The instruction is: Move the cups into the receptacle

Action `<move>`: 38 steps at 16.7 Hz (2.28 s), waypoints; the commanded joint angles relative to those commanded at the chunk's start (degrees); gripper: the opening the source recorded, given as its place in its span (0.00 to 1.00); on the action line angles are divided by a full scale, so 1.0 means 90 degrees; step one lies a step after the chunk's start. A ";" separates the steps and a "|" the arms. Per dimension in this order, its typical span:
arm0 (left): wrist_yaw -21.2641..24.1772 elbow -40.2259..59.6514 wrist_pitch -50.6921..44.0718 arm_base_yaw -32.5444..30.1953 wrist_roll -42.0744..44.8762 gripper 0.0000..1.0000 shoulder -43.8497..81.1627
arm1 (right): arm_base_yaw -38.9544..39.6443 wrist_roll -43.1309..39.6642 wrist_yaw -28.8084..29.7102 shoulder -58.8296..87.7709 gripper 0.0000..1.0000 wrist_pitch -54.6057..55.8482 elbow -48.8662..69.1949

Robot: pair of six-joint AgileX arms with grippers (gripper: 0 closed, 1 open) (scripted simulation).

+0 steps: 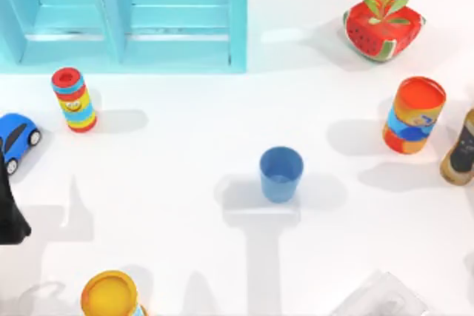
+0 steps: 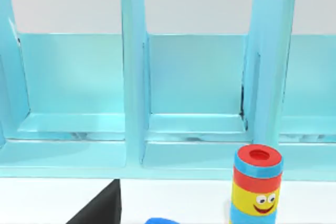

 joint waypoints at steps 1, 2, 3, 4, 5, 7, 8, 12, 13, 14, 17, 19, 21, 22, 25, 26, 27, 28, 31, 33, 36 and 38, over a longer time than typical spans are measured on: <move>0.0000 0.0000 0.0000 0.0000 0.0000 1.00 0.0000 | 0.0000 0.0000 0.0000 0.0000 0.53 0.0000 0.0000; 0.0000 0.0000 0.0000 0.0000 0.0000 1.00 0.0000 | 0.0000 0.0000 0.0000 0.0000 0.60 0.0000 0.0000; 0.0000 0.0000 0.0000 0.0000 0.0000 1.00 0.0000 | 0.0000 0.0000 0.0000 0.0000 0.68 0.0000 0.0000; 0.0000 0.0000 0.0000 0.0000 0.0000 1.00 0.0000 | 0.0000 0.0000 0.0000 0.0000 0.75 0.0000 0.0000; 0.0000 0.0000 0.0000 0.0000 0.0000 1.00 0.0000 | 0.0000 0.0000 0.0000 0.0000 0.83 0.0000 0.0000; 0.0000 0.0000 0.0000 0.0000 0.0000 1.00 0.0000 | 0.0000 0.0000 0.0000 0.0000 0.98 0.0000 0.0000; 0.0000 0.0000 0.0000 0.0000 0.0000 1.00 0.0000 | 0.0000 0.0000 0.0000 0.0000 1.00 0.0000 0.0000; 0.0000 0.0000 0.0000 0.0000 0.0000 1.00 0.0000 | 0.0000 0.0000 0.0000 0.0000 1.00 0.0000 0.0000; 0.0000 0.0000 0.0000 0.0000 0.0000 1.00 0.0000 | 0.0000 0.0000 0.0000 0.0000 1.00 0.0000 0.0000; 0.0000 0.0000 0.0000 0.0000 0.0000 1.00 0.0000 | 0.0000 0.0000 0.0000 0.0000 1.00 0.0000 0.0000; 0.0000 0.0000 0.0000 0.0000 0.0000 1.00 0.0000 | -0.0006 -0.0005 -0.0001 0.0000 1.00 -0.0021 0.0021; 0.0000 0.0000 0.0000 0.0000 0.0000 1.00 0.0000 | -0.0012 -0.0033 -0.0011 0.0023 1.00 -0.0258 0.0260; 0.0000 0.0000 0.0000 0.0000 0.0000 1.00 0.0000 | -0.0034 -0.0048 -0.0017 0.0049 1.00 -0.0747 0.0772; 0.0000 0.0000 0.0000 0.0000 0.0000 1.00 0.0000 | -0.0047 -0.0049 -0.0019 0.0061 1.00 -0.1056 0.1110; 0.0000 0.0000 0.0000 0.0000 0.0000 1.00 0.0000 | -0.0064 -0.0050 -0.0019 0.0089 1.00 -0.2005 0.2081; 0.0000 0.0000 0.0000 0.0000 0.0000 1.00 0.0000 | -0.0062 -0.0049 -0.0016 0.0090 1.00 -0.2238 0.2311; 0.0000 0.0000 0.0000 0.0000 0.0000 1.00 0.0000 | -0.0057 -0.0046 -0.0012 0.0086 1.00 -0.2403 0.2476; 0.0000 0.0000 0.0000 0.0000 0.0000 1.00 0.0000 | -0.0052 -0.0043 -0.0009 0.0080 1.00 -0.2498 0.2571; 0.0000 0.0000 0.0000 0.0000 0.0000 1.00 0.0000 | -0.0049 -0.0042 -0.0007 0.0076 1.00 -0.2527 0.2599; 0.0000 0.0000 0.0000 0.0000 0.0000 1.00 0.0000 | -0.0030 -0.0034 -0.0006 0.0077 1.00 -0.2511 0.2590; 0.0000 0.0000 0.0000 0.0000 0.0000 1.00 0.0000 | 0.0375 0.0356 0.0093 0.0423 1.00 -0.2564 0.2895; 0.0000 0.0000 0.0000 0.0000 0.0000 1.00 0.0000 | 0.0973 0.0927 0.0218 0.0838 1.00 -0.2619 0.3252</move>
